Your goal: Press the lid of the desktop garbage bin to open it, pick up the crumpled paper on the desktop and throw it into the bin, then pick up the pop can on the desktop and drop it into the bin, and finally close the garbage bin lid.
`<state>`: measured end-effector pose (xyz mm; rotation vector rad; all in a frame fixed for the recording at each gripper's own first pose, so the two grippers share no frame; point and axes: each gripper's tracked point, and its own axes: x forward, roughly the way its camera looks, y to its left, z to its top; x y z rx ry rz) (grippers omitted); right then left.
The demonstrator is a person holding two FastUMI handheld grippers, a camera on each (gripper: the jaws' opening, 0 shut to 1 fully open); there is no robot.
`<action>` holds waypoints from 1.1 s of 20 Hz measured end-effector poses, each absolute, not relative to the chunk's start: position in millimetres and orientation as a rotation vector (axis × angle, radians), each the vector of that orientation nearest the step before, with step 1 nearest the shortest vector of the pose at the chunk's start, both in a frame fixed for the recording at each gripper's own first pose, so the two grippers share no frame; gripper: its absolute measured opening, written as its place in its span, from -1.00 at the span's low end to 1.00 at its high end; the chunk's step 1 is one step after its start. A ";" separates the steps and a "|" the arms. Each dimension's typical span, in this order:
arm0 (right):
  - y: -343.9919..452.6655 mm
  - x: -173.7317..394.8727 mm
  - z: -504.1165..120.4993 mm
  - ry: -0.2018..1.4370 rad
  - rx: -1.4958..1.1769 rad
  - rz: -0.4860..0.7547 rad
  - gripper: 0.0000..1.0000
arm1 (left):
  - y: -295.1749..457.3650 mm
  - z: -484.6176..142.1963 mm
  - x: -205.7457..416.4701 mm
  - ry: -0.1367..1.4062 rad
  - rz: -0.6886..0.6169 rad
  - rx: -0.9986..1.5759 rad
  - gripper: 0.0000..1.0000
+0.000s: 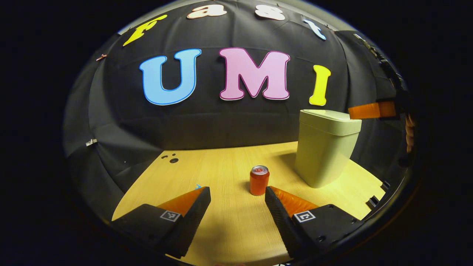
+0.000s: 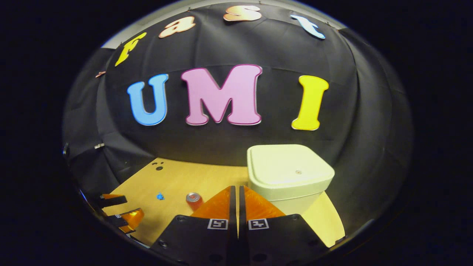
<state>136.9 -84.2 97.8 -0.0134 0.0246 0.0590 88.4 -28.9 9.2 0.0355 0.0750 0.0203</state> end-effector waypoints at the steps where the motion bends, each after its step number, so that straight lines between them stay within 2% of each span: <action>1: -95.2 143.0 100.6 0.025 -0.018 0.037 -0.90 | -27.6 9.0 88.4 0.079 0.027 0.032 0.91; 6: -136.8 165.2 128.2 -0.019 -0.034 -0.019 -0.89 | -23.5 4.9 92.1 0.097 0.052 0.025 0.91; 7: -142.6 170.4 131.2 -0.025 -0.033 -0.028 -0.96 | -22.7 3.8 93.2 0.102 0.056 0.025 0.91; 8: -148.1 175.9 133.5 -0.026 -0.034 -0.033 -0.90 | -23.1 3.2 94.5 0.106 0.059 0.026 0.91; 10: -158.2 186.6 135.5 -0.028 -0.031 -0.047 -0.90 | -24.7 2.9 95.4 0.111 0.064 0.029 0.91; 22: -190.9 218.0 92.0 0.075 -0.012 -0.081 -0.90 | -30.6 -3.1 104.2 0.142 0.056 0.048 0.91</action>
